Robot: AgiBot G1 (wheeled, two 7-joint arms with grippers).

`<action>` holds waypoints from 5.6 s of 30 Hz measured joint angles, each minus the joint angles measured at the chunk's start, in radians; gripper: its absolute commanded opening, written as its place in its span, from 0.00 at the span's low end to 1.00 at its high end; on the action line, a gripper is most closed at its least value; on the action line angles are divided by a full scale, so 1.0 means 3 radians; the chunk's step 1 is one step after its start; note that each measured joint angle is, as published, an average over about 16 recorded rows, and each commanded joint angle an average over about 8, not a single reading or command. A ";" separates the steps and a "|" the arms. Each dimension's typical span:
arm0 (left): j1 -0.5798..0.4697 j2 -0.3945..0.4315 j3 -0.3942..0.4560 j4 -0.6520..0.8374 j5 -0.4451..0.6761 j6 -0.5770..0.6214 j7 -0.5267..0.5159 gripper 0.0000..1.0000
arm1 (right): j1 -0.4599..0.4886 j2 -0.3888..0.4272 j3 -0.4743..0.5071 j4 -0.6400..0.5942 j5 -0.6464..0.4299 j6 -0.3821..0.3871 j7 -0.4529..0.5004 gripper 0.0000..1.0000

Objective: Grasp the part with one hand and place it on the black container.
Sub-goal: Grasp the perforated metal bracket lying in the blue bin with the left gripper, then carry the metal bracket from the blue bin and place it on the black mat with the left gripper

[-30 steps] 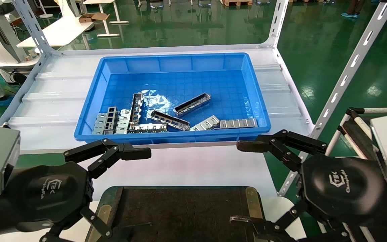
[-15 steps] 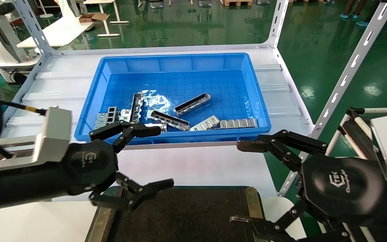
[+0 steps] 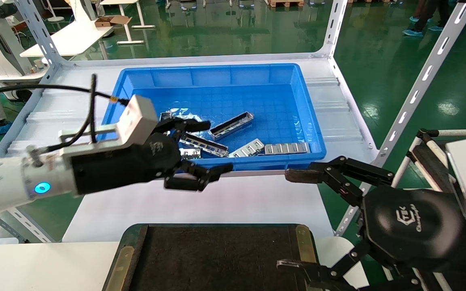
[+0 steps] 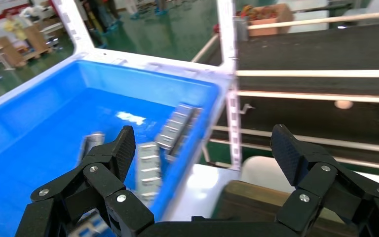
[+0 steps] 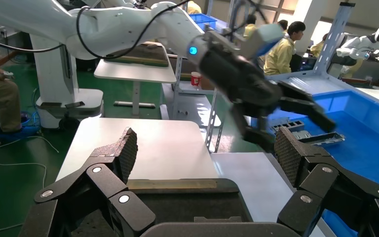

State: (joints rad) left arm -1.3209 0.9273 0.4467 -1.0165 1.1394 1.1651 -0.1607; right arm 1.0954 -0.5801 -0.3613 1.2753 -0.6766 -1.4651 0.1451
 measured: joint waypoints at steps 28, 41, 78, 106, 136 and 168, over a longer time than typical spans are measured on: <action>-0.0947 0.1307 0.0225 0.2499 0.0541 -0.0975 0.0857 1.00 | 0.0000 0.0001 -0.0001 0.0000 0.0001 0.0001 -0.0001 1.00; -0.1000 0.1446 0.0281 0.2826 0.0422 -0.1282 0.0975 0.18 | 0.0001 0.0001 -0.0002 0.0000 0.0001 0.0001 -0.0001 0.10; -0.0892 0.1447 0.0805 0.2728 0.0070 -0.1537 0.0726 0.00 | 0.0001 0.0001 -0.0004 0.0000 0.0003 0.0002 -0.0002 0.00; -0.1079 0.1140 0.0795 0.2683 -0.0407 -0.0567 0.1127 0.00 | 0.0001 0.0002 -0.0005 0.0000 0.0004 0.0002 -0.0003 0.00; 0.0027 0.0073 0.0750 0.0623 -0.0711 0.0334 0.0550 0.00 | 0.0002 0.0003 -0.0007 0.0000 0.0004 0.0003 -0.0003 0.00; 0.1906 0.0061 0.1152 -0.0838 -0.0197 -0.2311 -0.0688 0.00 | 0.0002 0.0003 -0.0008 0.0000 0.0006 0.0003 -0.0004 0.00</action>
State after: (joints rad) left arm -0.7490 0.9455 0.7923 -1.2679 1.0803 0.4717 -0.3672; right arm 1.0960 -0.5792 -0.3637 1.2753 -0.6750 -1.4641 0.1439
